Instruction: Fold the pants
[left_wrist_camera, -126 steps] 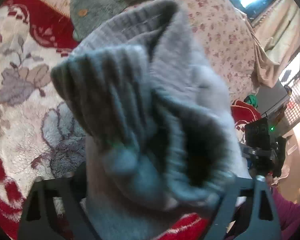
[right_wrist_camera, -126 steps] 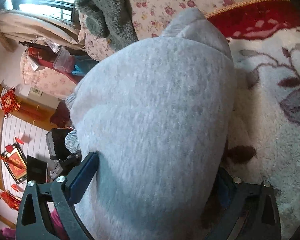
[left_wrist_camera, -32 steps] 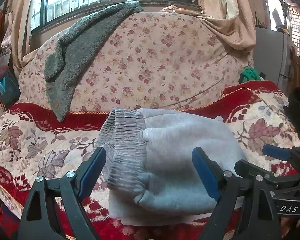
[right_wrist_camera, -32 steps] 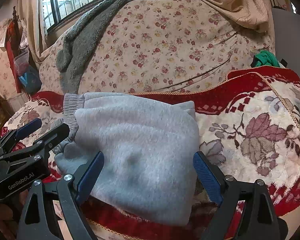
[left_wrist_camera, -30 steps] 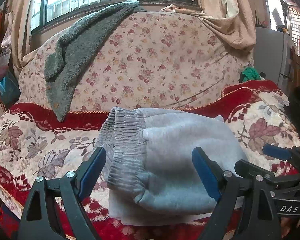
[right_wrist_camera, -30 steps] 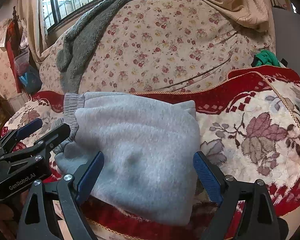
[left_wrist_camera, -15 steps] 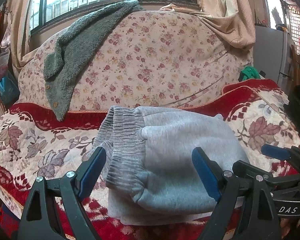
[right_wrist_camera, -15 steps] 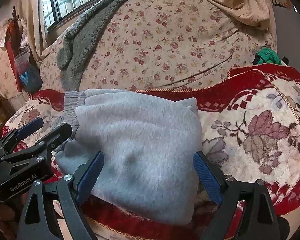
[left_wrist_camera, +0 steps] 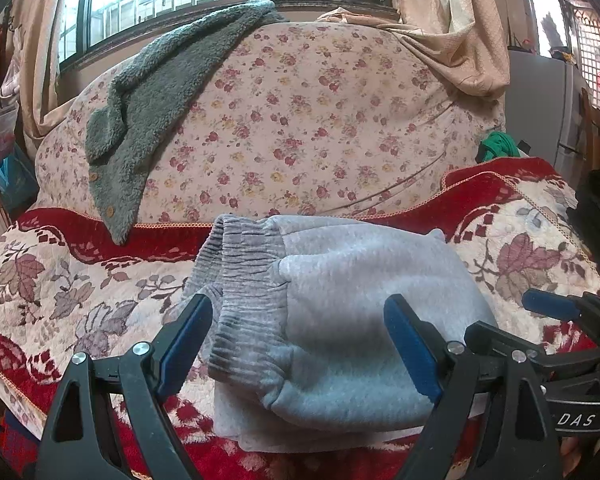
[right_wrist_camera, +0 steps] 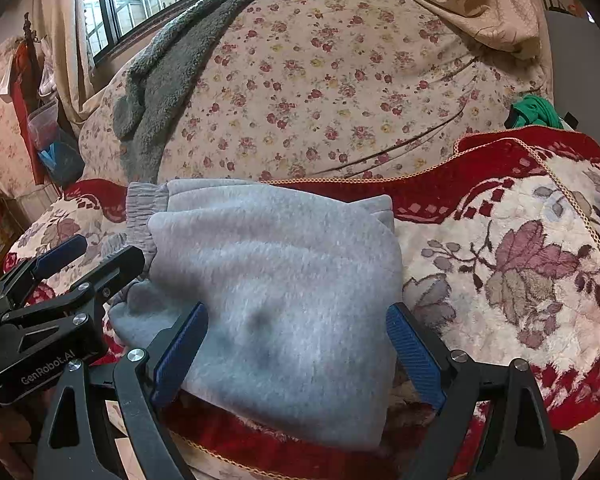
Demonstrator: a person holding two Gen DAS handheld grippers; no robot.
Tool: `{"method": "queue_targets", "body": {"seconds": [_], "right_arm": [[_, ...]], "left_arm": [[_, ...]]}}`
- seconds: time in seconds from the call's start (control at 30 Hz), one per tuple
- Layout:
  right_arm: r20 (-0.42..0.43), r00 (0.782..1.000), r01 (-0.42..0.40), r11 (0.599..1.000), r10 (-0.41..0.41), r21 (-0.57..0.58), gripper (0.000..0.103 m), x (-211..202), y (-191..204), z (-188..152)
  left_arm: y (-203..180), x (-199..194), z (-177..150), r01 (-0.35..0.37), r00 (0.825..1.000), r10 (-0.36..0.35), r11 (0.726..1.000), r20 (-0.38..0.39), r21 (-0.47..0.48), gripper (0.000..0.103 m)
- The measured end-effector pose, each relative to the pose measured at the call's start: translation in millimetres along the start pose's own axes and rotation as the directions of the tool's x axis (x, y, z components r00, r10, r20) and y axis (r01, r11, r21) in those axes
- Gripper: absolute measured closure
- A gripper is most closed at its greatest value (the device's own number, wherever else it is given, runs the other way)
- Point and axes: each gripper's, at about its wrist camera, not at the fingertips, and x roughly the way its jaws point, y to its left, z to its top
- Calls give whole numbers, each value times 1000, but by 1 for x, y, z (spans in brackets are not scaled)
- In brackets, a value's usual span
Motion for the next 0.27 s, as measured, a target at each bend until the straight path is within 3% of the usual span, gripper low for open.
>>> {"method": "queue_targets", "body": {"seconds": [0.27], "right_arm": [[-6,1000,1,1000,-1,1,9,1,-2,0]], "left_arm": [[0,0,0,27,1000,-27,1000,2,17,16]]}}
